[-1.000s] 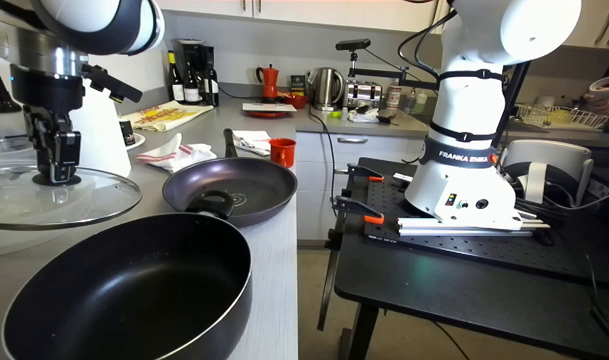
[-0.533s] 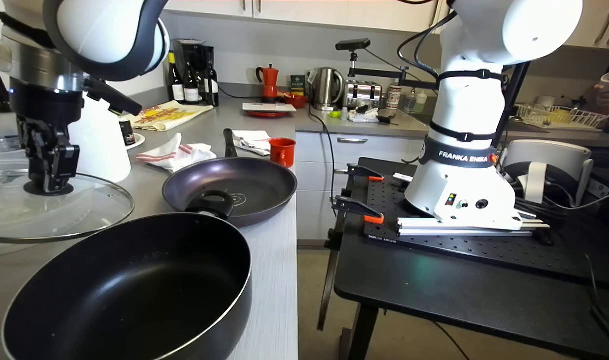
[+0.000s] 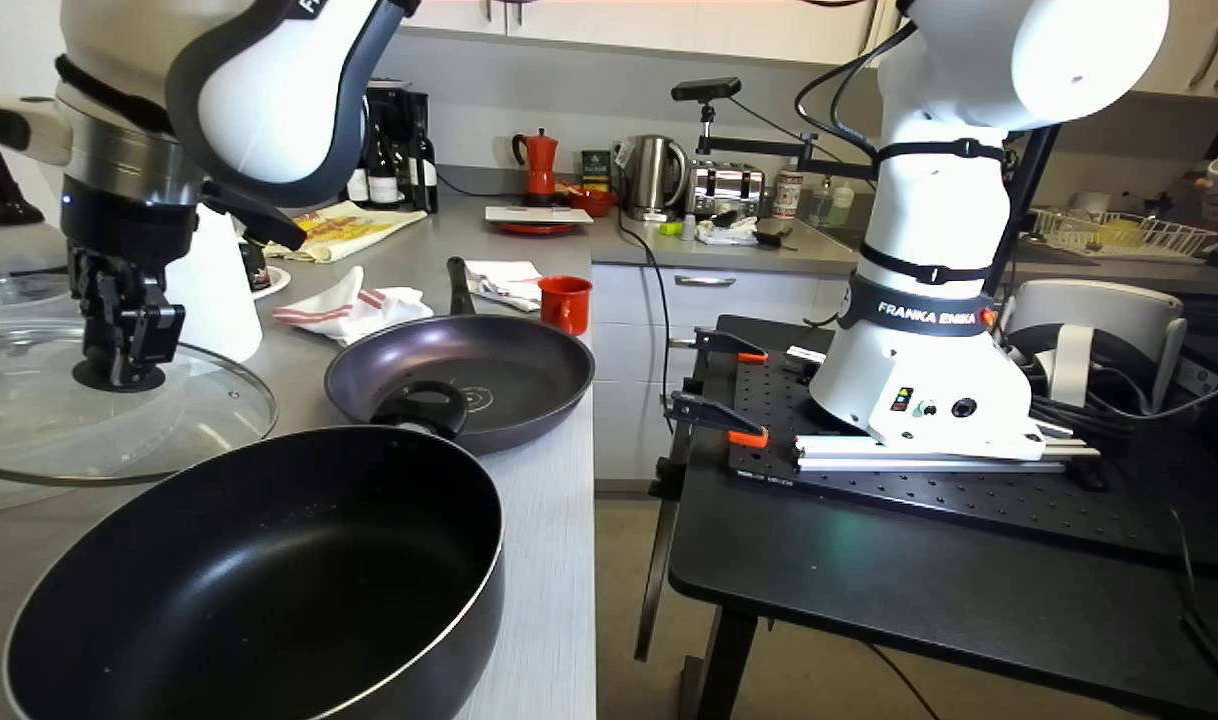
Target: Uncover the pot and put the lid on the table
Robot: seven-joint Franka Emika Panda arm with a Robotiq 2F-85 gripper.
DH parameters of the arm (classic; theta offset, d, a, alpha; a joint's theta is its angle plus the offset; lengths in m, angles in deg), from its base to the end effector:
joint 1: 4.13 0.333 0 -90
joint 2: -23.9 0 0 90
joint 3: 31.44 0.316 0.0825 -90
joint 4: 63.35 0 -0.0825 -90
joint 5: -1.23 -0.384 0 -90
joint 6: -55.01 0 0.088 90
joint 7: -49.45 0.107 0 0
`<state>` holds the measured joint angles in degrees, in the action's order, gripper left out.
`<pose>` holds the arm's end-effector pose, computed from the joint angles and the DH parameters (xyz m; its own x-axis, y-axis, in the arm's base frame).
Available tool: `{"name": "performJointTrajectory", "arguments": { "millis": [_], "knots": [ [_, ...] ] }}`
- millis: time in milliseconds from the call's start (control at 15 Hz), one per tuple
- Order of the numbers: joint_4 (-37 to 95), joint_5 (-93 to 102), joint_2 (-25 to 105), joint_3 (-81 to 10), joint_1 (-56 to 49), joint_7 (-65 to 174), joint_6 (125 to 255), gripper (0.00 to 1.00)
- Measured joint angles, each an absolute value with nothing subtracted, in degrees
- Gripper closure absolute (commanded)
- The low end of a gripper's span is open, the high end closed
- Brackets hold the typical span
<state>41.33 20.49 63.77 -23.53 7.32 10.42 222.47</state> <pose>0.6350 0.2351 0.1969 0.2380 0.9428 0.2336 0.8930 -0.3070 0.3291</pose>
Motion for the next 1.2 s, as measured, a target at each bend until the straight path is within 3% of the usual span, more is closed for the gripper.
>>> {"name": "performJointTrajectory", "arguments": {
  "millis": [1200],
  "knots": [
    [43.76,29.77,64.53,-32.83,13.78,24.86,225.44,0.74]
  ]
}}
